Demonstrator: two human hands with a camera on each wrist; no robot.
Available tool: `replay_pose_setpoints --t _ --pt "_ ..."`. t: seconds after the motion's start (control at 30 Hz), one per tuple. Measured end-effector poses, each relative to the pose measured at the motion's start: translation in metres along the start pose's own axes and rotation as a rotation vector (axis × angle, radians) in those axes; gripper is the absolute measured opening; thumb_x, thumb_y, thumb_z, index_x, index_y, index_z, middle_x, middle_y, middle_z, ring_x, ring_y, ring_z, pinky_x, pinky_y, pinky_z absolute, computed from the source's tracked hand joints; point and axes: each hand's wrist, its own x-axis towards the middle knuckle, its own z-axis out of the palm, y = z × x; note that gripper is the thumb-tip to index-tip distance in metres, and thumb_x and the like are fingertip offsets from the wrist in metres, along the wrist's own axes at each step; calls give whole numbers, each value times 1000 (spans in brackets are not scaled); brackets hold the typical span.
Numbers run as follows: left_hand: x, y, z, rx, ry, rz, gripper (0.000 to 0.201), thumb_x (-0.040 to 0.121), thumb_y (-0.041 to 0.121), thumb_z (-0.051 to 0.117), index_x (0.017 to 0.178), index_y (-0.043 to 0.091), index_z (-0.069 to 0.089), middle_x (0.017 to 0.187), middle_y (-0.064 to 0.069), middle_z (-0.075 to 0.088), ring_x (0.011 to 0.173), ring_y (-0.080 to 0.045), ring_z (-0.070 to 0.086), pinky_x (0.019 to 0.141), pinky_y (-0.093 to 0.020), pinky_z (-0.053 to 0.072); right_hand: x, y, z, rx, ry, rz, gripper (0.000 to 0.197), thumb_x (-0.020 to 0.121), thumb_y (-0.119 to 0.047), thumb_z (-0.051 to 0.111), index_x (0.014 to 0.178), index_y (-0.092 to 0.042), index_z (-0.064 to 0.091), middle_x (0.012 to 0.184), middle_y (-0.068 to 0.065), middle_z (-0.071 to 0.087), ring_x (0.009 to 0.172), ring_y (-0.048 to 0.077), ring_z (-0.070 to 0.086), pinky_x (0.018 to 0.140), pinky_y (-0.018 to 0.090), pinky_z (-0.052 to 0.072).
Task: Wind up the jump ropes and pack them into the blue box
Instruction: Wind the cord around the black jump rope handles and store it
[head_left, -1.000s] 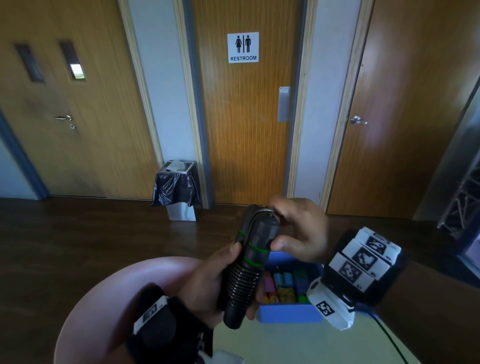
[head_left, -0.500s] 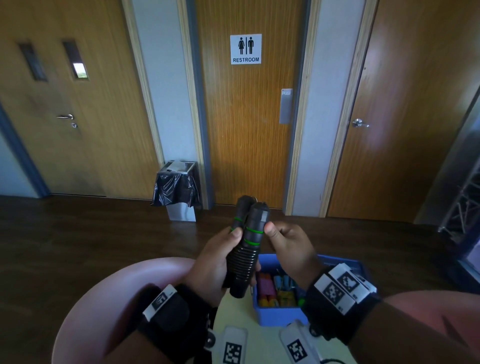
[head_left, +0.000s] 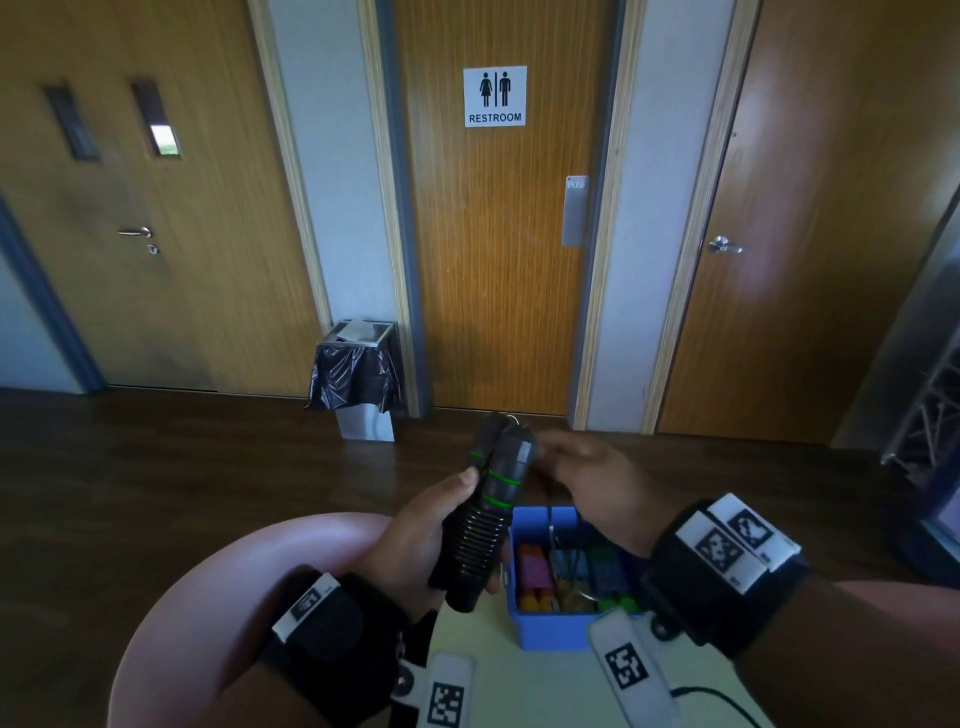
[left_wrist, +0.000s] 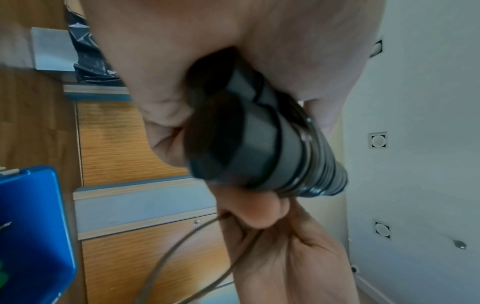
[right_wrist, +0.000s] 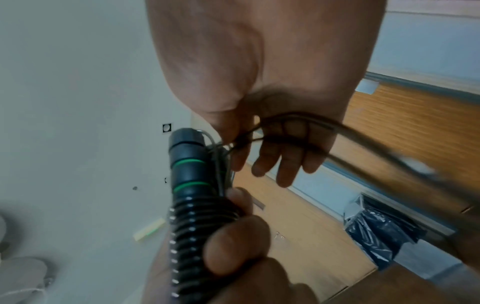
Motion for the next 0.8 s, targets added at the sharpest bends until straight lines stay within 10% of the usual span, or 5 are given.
replay_pose_setpoints --t 0.17,0.37,0.5,0.8 --pt "1 7 4 -46 -5 -21 54 90 54 51 97 2 63 71 -23 60 54 -31 58 52 -34 49 -4 -11 11 -56 50 -57 25 105 -21 43 107 -12 67 76 2 64 69 15 59 64 25 47" --pt "3 9 12 -195 -36 8 63 89 62 43 90 6 72 66 -19 59 47 -29 58 48 -29 48 -27 -6 14 -365 -63 -499 39 93 -37 49 127 -19 48 92 0 66 87 14 65 77 38 50" --pt "4 6 22 -200 12 33 58 90 56 40 84 9 73 63 -17 57 47 -27 56 45 -28 48 -22 -3 -10 -626 -95 -648 53 91 -55 50 129 -19 41 81 -2 59 74 7 54 65 24 40" --pt "35 -12 66 -12 102 53 56 89 50 43 101 -3 57 64 -17 56 44 -23 57 41 -25 46 -31 30 -60 -750 -45 -472 93 72 -93 35 138 -27 44 87 -4 68 84 13 66 73 34 51"
